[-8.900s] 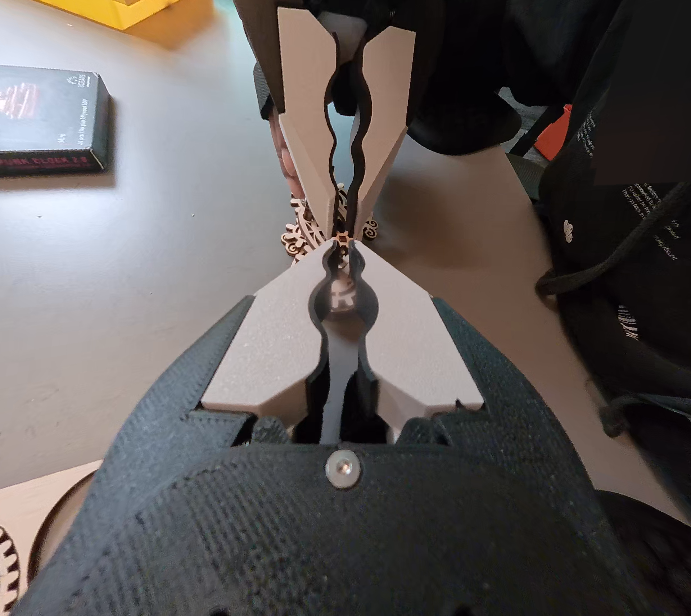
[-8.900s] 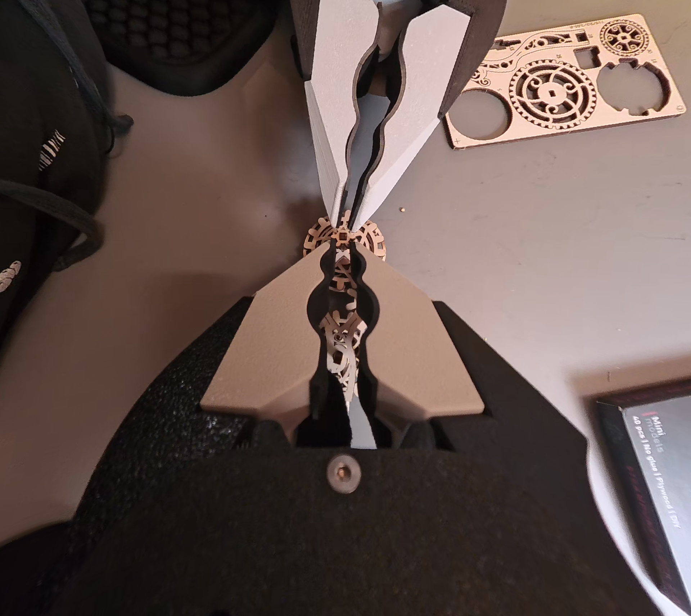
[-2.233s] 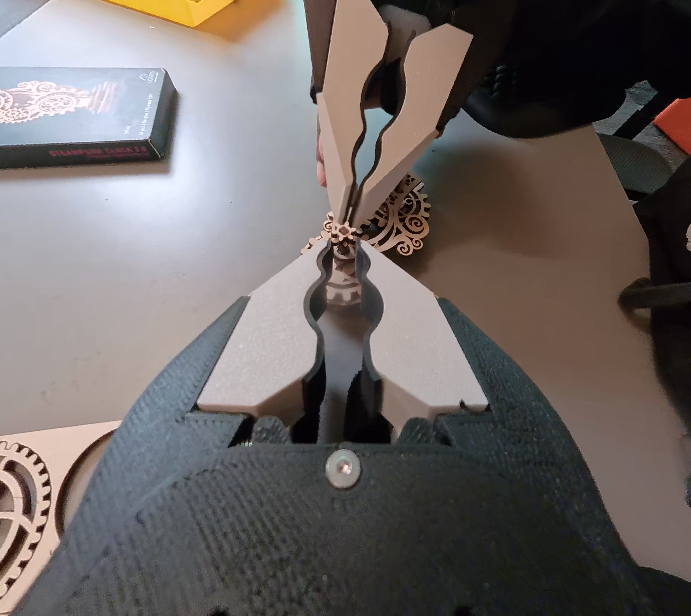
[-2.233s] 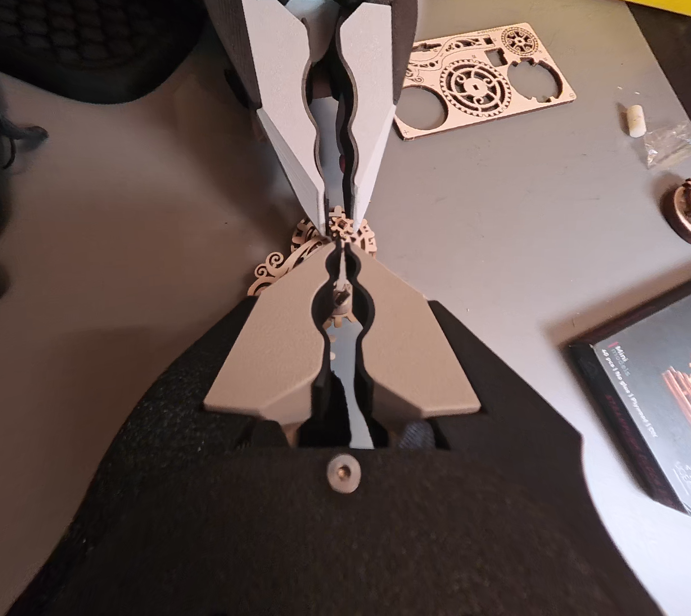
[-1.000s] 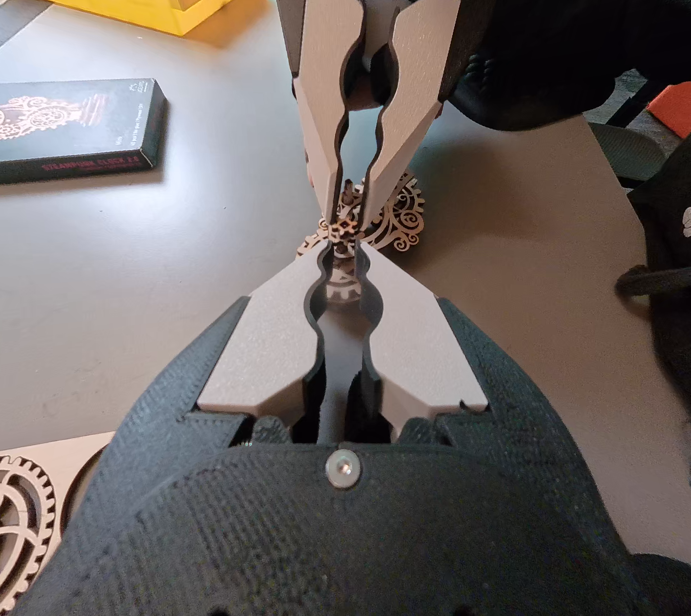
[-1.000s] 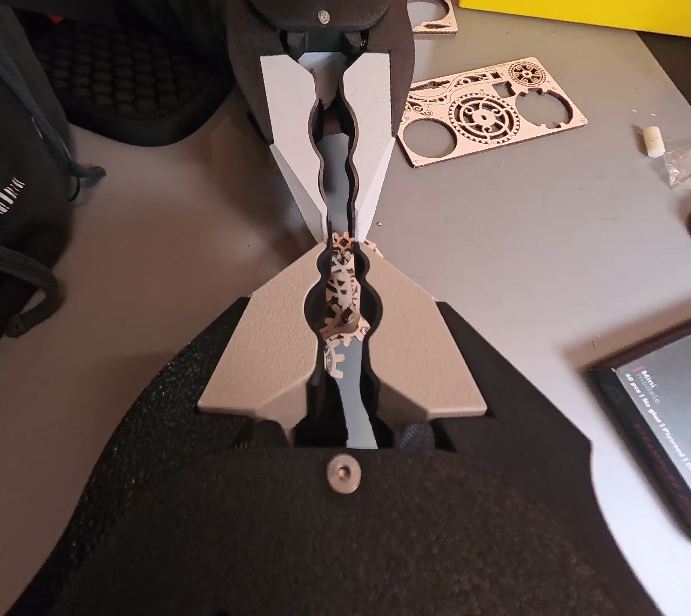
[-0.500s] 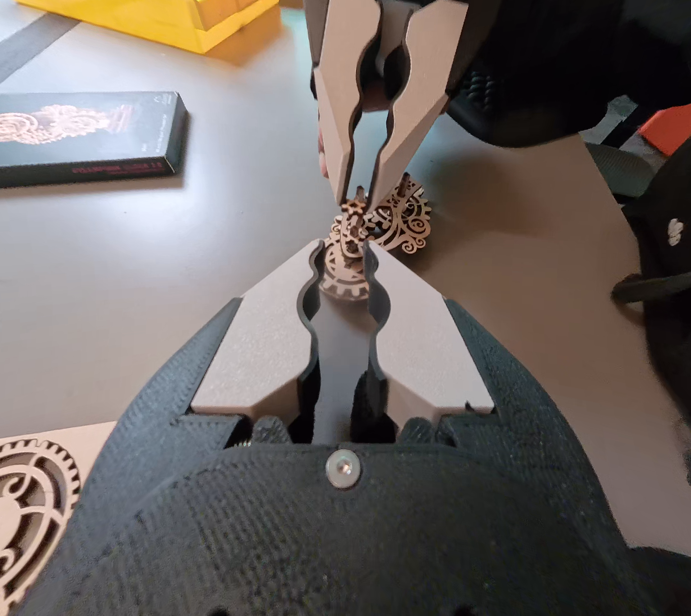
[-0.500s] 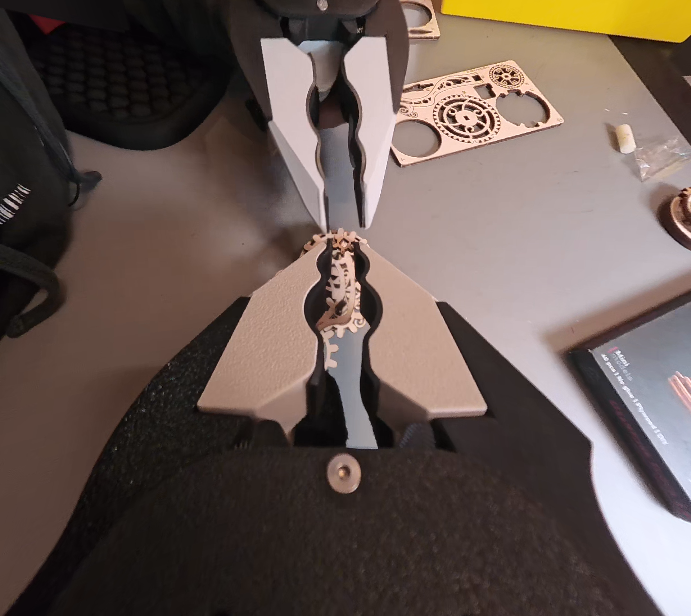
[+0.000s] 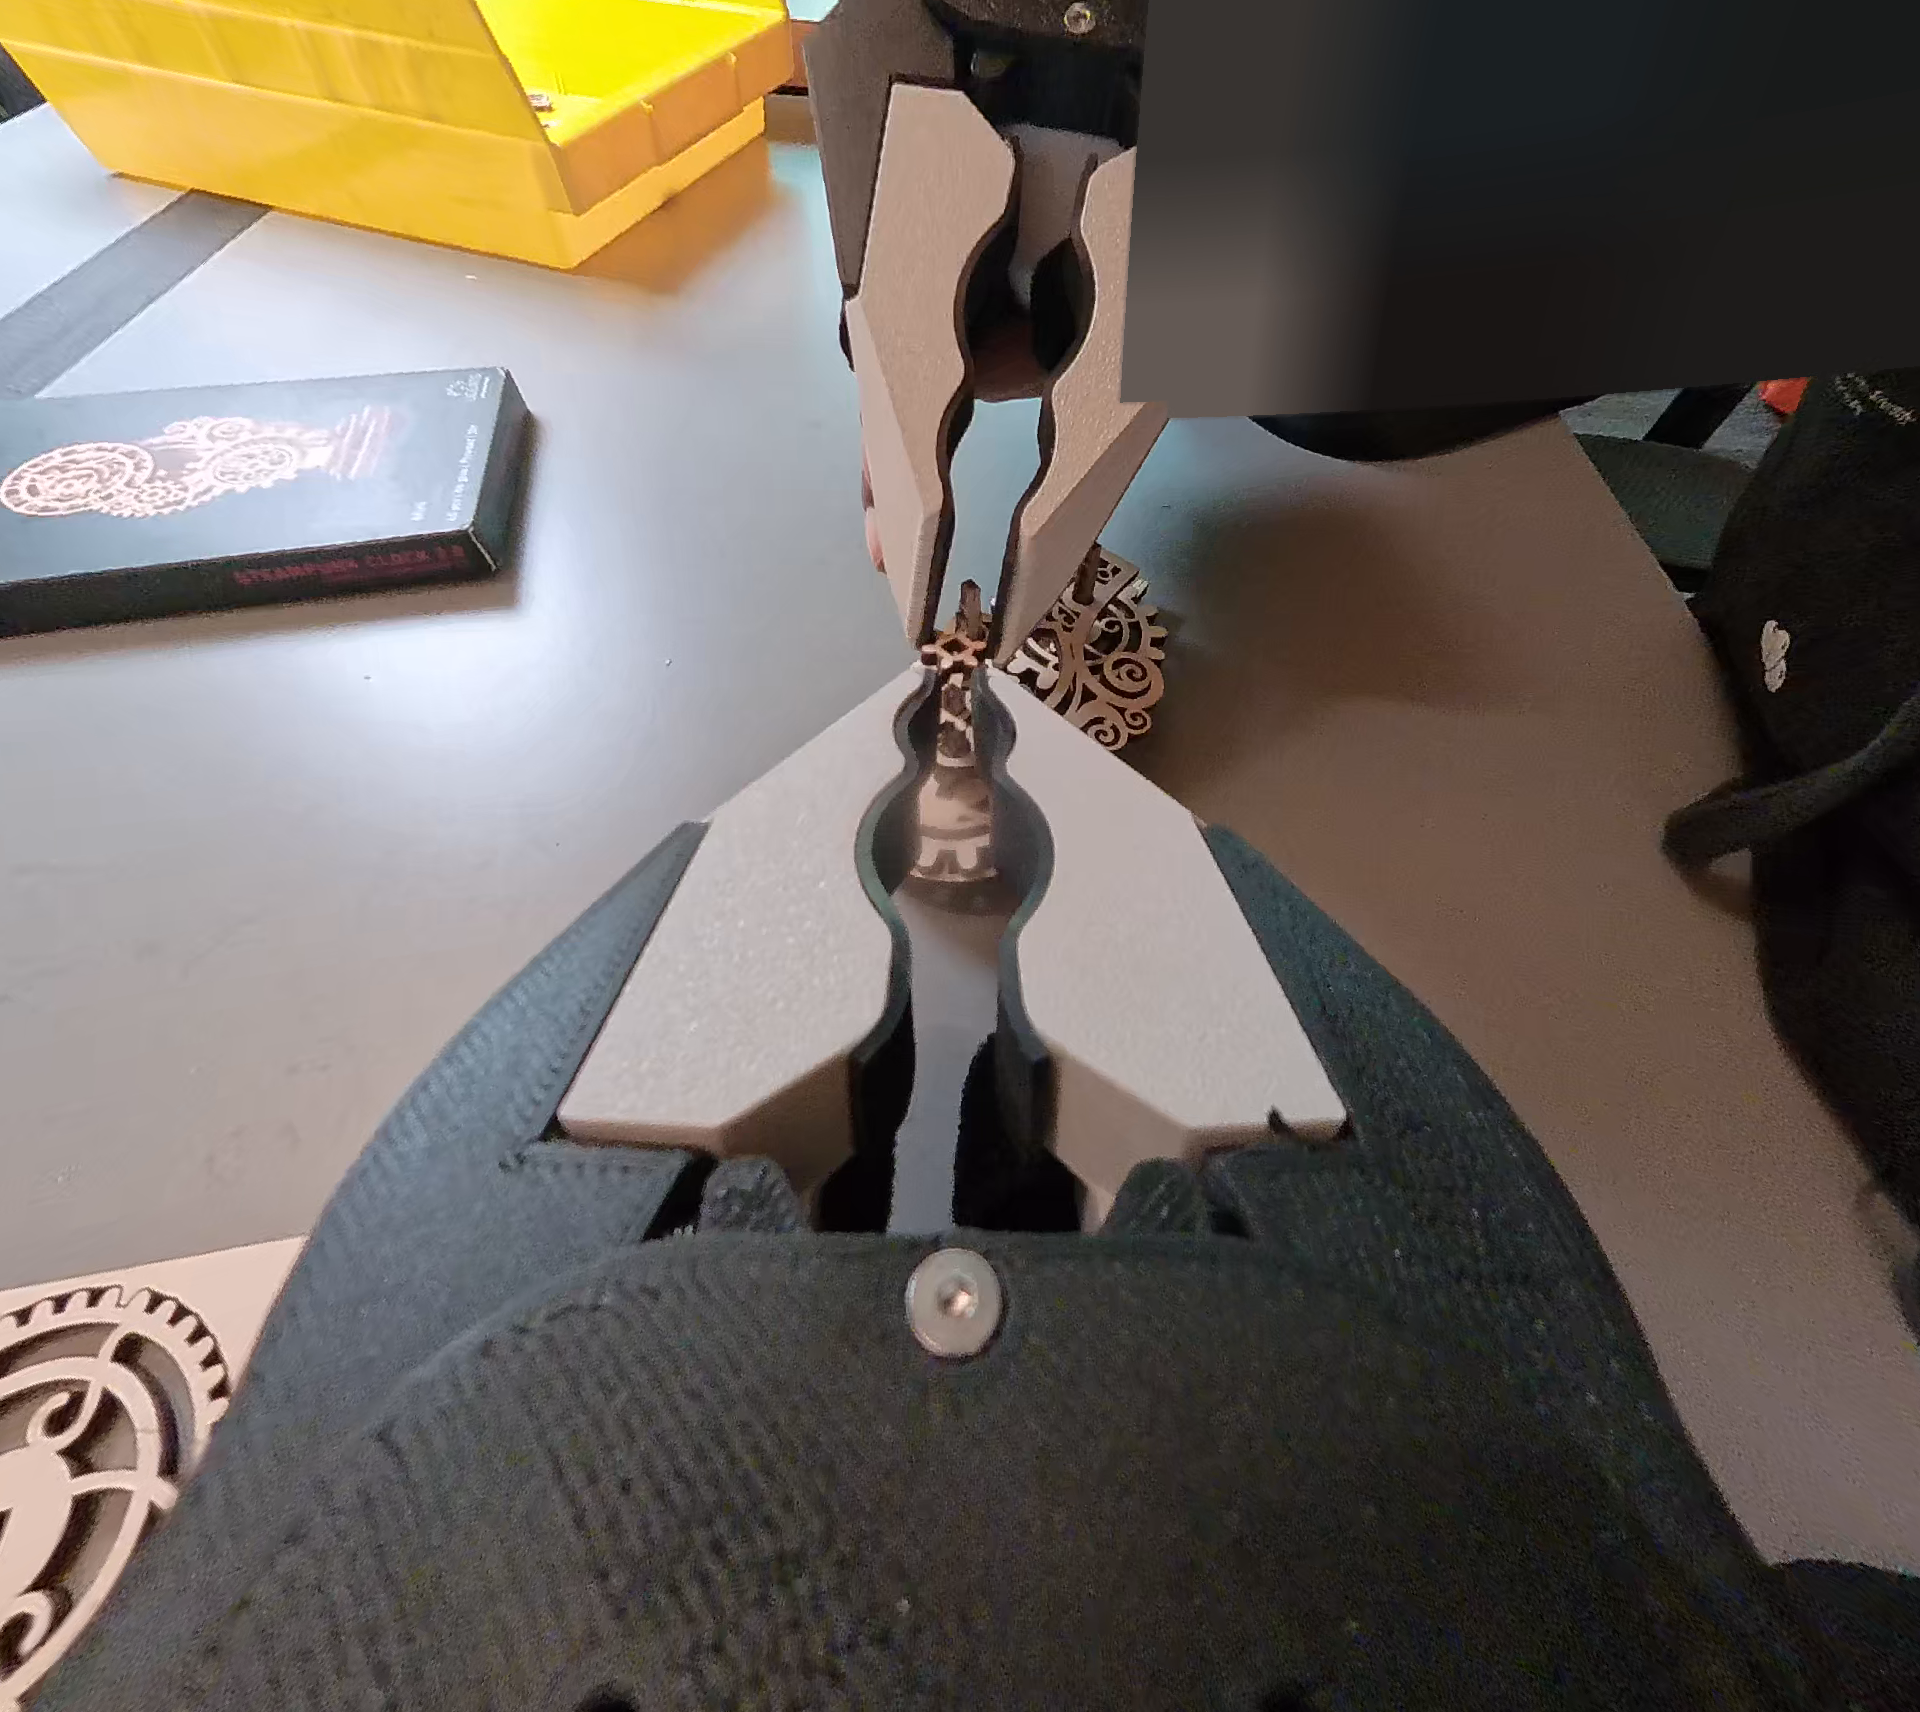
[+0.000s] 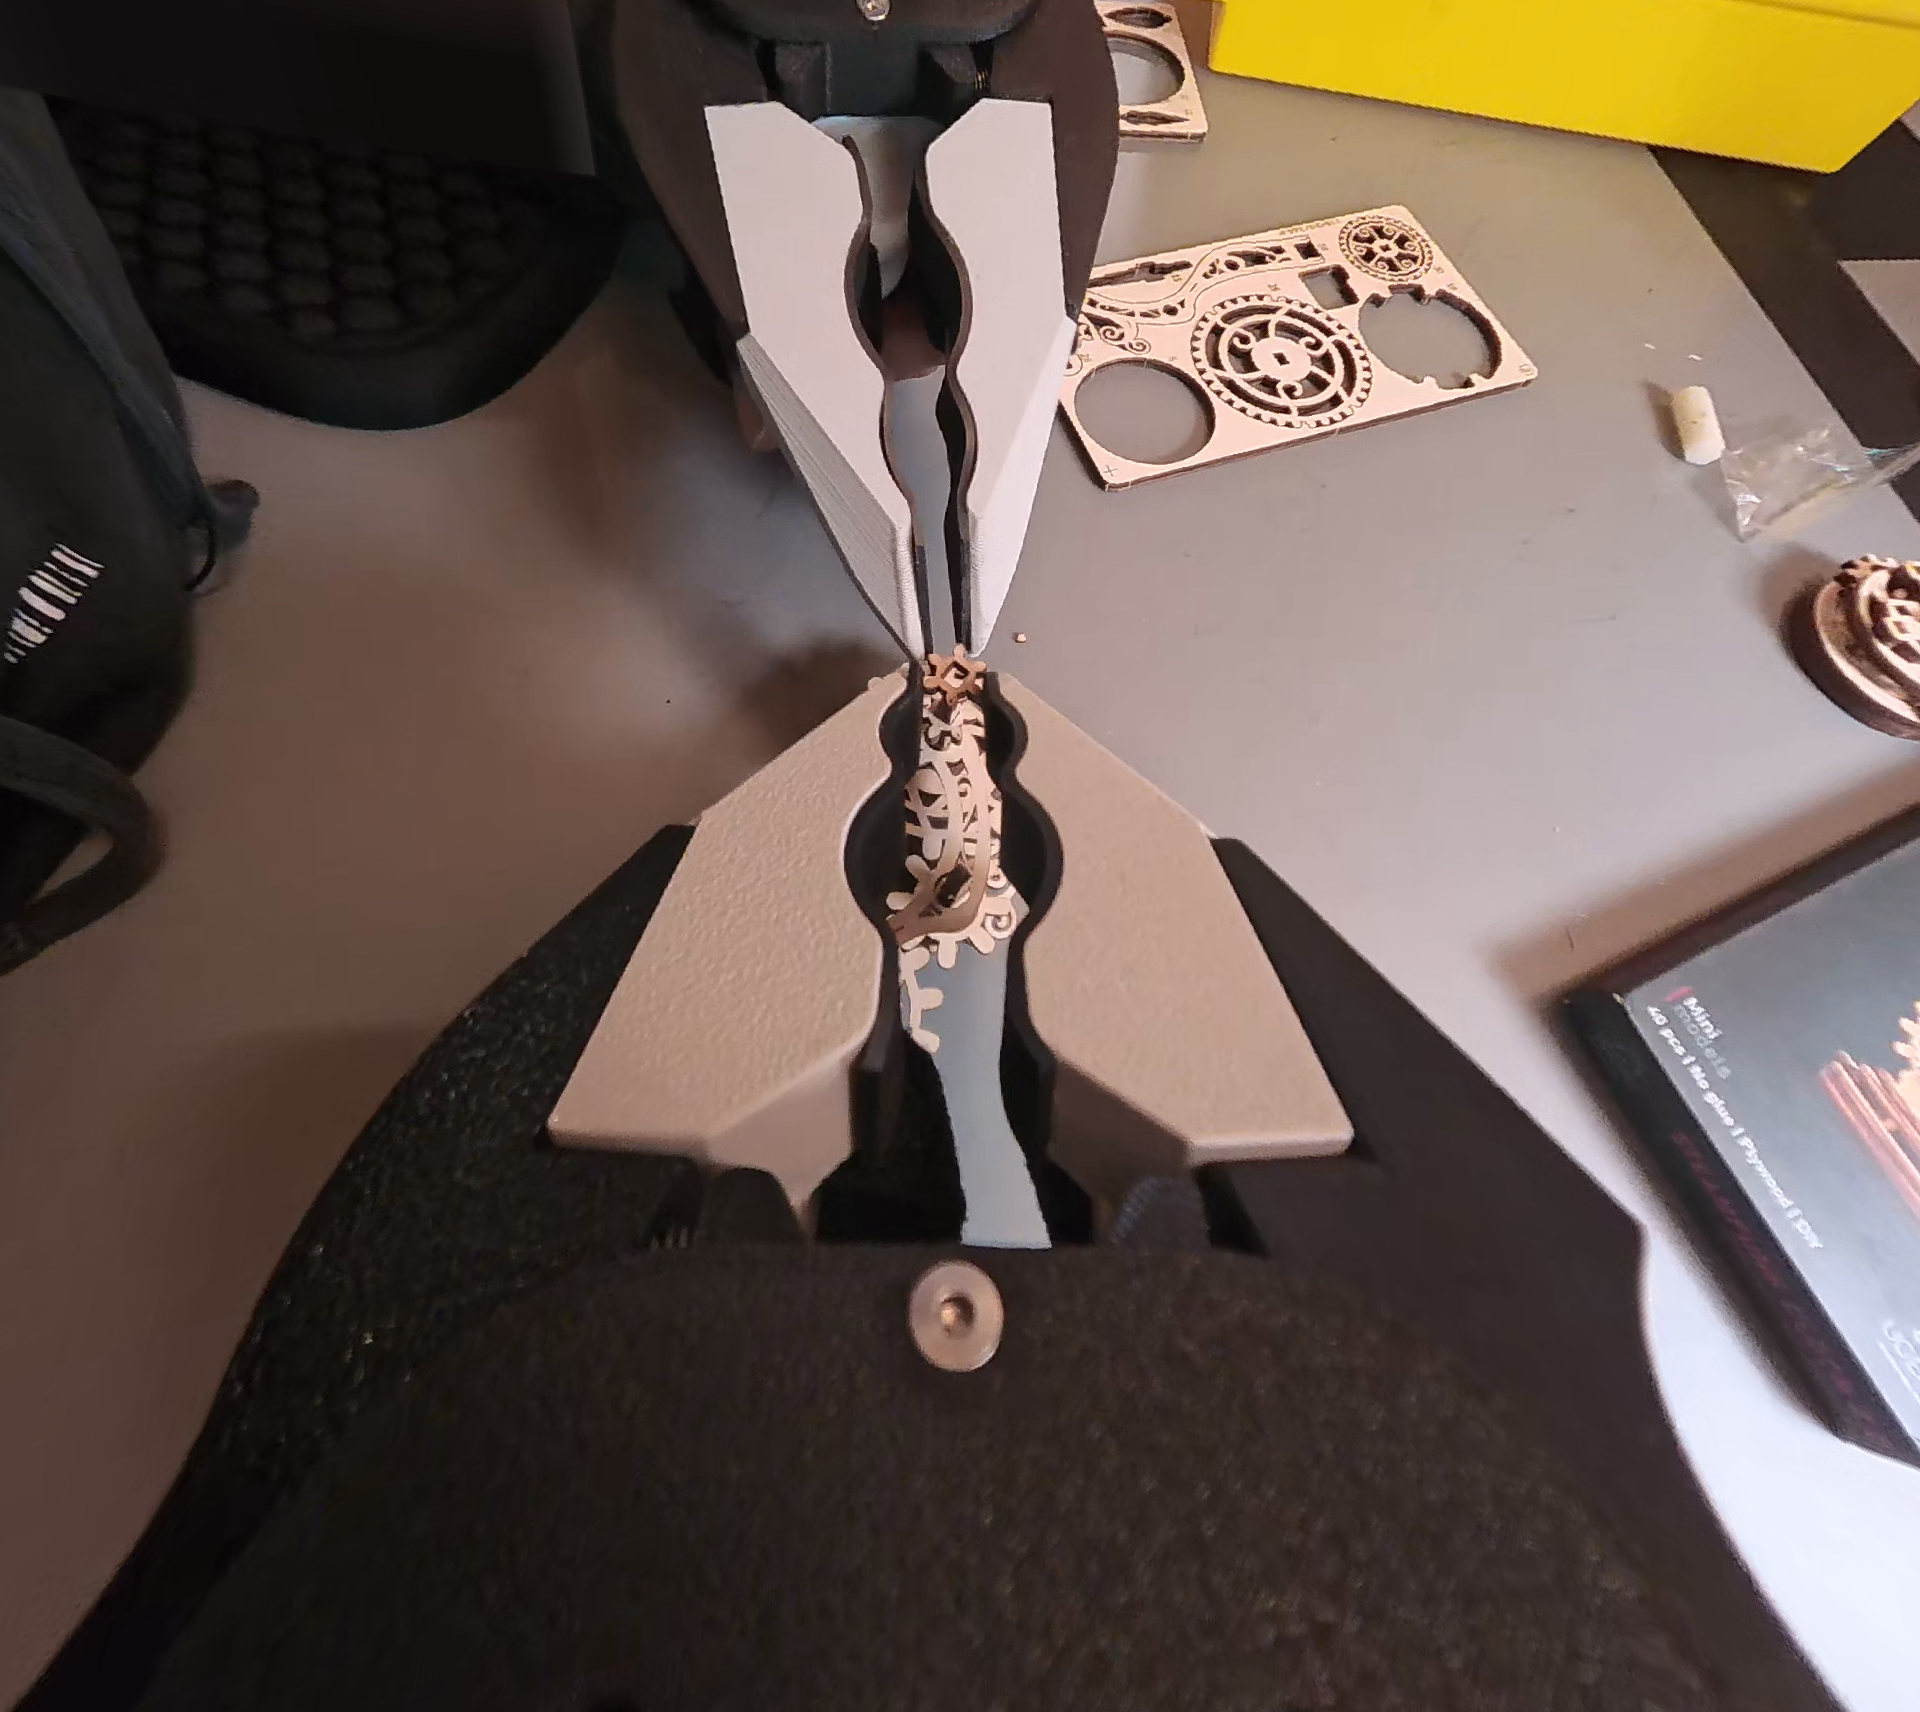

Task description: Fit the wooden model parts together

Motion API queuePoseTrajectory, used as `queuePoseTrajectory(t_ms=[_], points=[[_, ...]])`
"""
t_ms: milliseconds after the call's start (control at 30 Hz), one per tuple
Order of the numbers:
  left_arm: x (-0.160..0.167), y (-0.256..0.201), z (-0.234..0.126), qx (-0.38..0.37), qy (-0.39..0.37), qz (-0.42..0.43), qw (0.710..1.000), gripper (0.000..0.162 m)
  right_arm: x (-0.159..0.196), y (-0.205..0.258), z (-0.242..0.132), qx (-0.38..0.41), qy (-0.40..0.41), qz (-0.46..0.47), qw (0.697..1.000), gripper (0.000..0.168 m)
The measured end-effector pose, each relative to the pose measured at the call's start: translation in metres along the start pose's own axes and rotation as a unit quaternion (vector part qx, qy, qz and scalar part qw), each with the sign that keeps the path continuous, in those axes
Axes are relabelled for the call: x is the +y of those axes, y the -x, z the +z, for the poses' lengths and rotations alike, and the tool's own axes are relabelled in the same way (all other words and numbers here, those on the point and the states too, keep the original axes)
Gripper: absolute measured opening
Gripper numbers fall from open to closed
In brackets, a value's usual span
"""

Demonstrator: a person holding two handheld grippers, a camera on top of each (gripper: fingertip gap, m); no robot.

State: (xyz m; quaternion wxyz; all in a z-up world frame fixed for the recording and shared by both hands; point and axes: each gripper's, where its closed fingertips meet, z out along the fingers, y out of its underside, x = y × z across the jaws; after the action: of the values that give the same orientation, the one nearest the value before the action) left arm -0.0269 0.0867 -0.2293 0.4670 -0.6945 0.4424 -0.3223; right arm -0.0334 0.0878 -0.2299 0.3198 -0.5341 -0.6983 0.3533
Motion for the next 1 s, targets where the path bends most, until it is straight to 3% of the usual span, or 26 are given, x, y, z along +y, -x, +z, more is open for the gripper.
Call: queuePoseTrajectory(t_ms=[1000], points=[[-0.009, 0.008, -0.002, -0.047, -0.007, -0.004, 0.999, 0.0, -0.009, -0.011, -0.005, 0.043, -0.006, 0.031, 0.999, 0.009]])
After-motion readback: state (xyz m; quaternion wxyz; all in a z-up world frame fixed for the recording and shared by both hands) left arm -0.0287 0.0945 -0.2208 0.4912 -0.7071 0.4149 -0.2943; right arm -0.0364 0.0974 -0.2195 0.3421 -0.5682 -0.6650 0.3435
